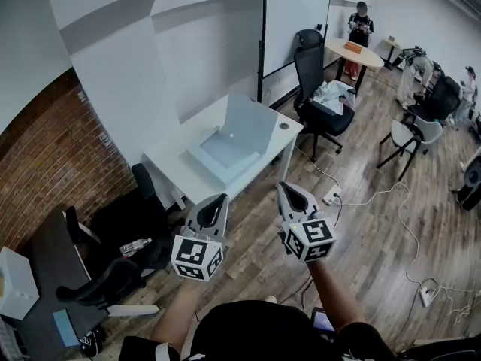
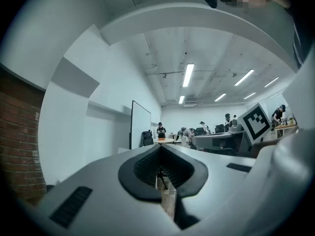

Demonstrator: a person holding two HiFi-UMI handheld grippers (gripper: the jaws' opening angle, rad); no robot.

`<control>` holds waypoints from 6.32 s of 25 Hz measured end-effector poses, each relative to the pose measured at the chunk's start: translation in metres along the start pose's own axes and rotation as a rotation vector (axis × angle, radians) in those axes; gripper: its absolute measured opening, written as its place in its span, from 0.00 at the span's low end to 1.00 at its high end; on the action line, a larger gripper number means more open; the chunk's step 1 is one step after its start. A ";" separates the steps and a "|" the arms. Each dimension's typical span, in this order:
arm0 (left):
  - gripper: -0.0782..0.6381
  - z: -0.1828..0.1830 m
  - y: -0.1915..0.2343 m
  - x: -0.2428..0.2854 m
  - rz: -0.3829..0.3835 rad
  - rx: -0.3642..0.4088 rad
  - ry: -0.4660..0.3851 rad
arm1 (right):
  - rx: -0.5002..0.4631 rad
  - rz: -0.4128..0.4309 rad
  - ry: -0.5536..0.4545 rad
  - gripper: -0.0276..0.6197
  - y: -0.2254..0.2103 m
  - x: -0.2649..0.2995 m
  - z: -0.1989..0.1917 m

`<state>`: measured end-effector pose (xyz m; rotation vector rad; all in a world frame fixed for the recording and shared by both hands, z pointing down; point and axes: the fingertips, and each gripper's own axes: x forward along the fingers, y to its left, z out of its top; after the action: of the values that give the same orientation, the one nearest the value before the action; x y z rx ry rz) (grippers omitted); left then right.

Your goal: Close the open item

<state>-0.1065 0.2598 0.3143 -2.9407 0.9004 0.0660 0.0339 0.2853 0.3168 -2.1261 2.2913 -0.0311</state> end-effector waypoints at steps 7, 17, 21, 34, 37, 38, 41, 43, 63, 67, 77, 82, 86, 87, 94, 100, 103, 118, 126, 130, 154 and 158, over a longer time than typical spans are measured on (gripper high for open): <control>0.12 -0.002 -0.010 0.014 0.005 -0.005 -0.001 | 0.017 0.033 -0.002 0.10 -0.013 -0.004 -0.004; 0.12 -0.009 -0.041 0.041 0.036 -0.024 -0.005 | -0.014 0.111 0.015 0.10 -0.040 -0.016 -0.014; 0.12 -0.016 -0.053 0.046 0.047 -0.037 0.002 | -0.010 0.118 0.028 0.10 -0.051 -0.020 -0.023; 0.12 -0.029 -0.051 0.054 0.078 -0.043 0.032 | 0.069 0.147 0.051 0.10 -0.063 -0.010 -0.038; 0.12 -0.030 -0.043 0.060 0.085 -0.046 0.037 | 0.057 0.143 0.053 0.10 -0.066 0.000 -0.039; 0.12 -0.031 -0.040 0.063 0.085 -0.047 0.038 | 0.052 0.143 0.053 0.10 -0.067 0.004 -0.039; 0.12 -0.032 -0.031 0.075 0.083 -0.049 0.040 | 0.045 0.145 0.050 0.10 -0.072 0.018 -0.038; 0.12 -0.034 -0.023 0.084 0.084 -0.050 0.040 | 0.045 0.144 0.046 0.10 -0.076 0.030 -0.037; 0.12 -0.040 0.107 0.201 0.076 -0.077 0.052 | 0.060 0.131 0.059 0.10 -0.116 0.200 -0.026; 0.12 -0.040 0.137 0.218 0.069 -0.090 0.053 | 0.065 0.125 0.075 0.10 -0.116 0.233 -0.026; 0.12 -0.043 0.208 0.245 0.080 -0.129 0.046 | 0.027 0.125 0.098 0.10 -0.106 0.308 -0.019; 0.12 -0.042 0.231 0.257 0.063 -0.123 0.034 | 0.030 0.119 0.088 0.10 -0.103 0.336 -0.017; 0.12 -0.046 0.247 0.261 0.056 -0.131 0.034 | 0.026 0.105 0.091 0.10 -0.101 0.353 -0.019; 0.12 -0.047 0.250 0.263 0.053 -0.132 0.034 | 0.027 0.100 0.092 0.10 -0.102 0.356 -0.020; 0.12 -0.052 0.264 0.272 0.031 -0.148 0.028 | 0.021 0.074 0.116 0.10 -0.104 0.370 -0.027; 0.12 -0.055 0.267 0.279 0.021 -0.166 0.025 | -0.004 0.068 0.125 0.10 -0.107 0.376 -0.026; 0.12 -0.058 0.265 0.285 0.013 -0.170 0.028 | -0.003 0.060 0.124 0.10 -0.112 0.378 -0.023; 0.12 -0.070 0.250 0.356 -0.004 -0.177 0.055 | 0.023 0.034 0.137 0.10 -0.185 0.399 -0.034; 0.12 -0.077 0.238 0.406 -0.020 -0.180 0.071 | 0.036 0.014 0.142 0.10 -0.236 0.413 -0.036; 0.12 -0.082 0.229 0.432 -0.028 -0.184 0.082 | 0.043 0.004 0.148 0.10 -0.263 0.417 -0.039; 0.12 -0.132 0.215 0.547 -0.020 -0.203 0.188 | 0.117 -0.001 0.237 0.10 -0.388 0.470 -0.092; 0.12 -0.140 0.226 0.557 0.011 -0.206 0.202 | 0.121 0.026 0.251 0.10 -0.396 0.491 -0.100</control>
<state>0.2315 -0.2479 0.4093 -3.1790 0.9897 -0.1500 0.3894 -0.2332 0.4280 -2.1387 2.3747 -0.4485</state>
